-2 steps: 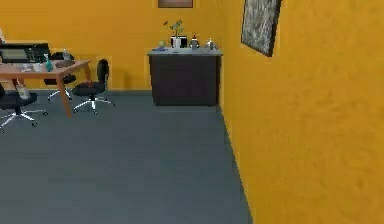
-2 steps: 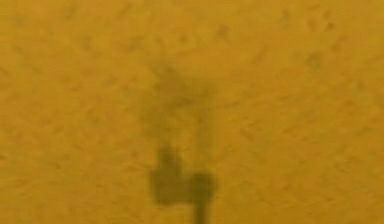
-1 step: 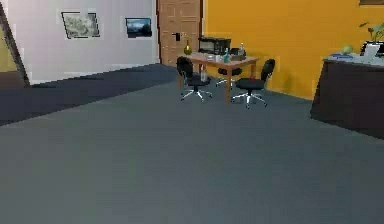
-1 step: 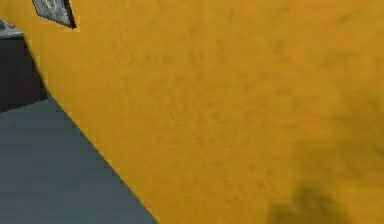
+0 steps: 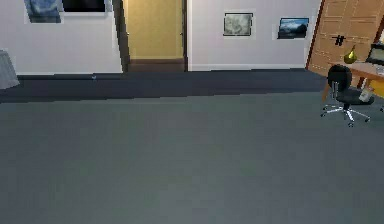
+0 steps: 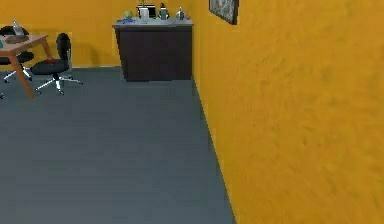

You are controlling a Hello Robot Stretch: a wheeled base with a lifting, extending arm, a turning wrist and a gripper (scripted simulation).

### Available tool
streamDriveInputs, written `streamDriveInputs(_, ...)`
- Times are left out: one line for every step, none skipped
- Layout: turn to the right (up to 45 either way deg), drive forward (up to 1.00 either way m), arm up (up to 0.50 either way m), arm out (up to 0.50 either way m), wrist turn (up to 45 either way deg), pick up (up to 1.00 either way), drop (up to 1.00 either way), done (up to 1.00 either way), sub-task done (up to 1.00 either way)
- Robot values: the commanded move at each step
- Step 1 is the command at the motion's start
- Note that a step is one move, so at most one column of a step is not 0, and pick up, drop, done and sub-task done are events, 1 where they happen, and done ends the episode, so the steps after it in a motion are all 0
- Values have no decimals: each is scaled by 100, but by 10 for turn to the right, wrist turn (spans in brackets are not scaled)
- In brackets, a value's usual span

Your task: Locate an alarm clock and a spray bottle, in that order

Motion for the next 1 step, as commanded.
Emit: streamDriveInputs(-30, 0, 0, 0, 0, 0, 0, 0, 0)
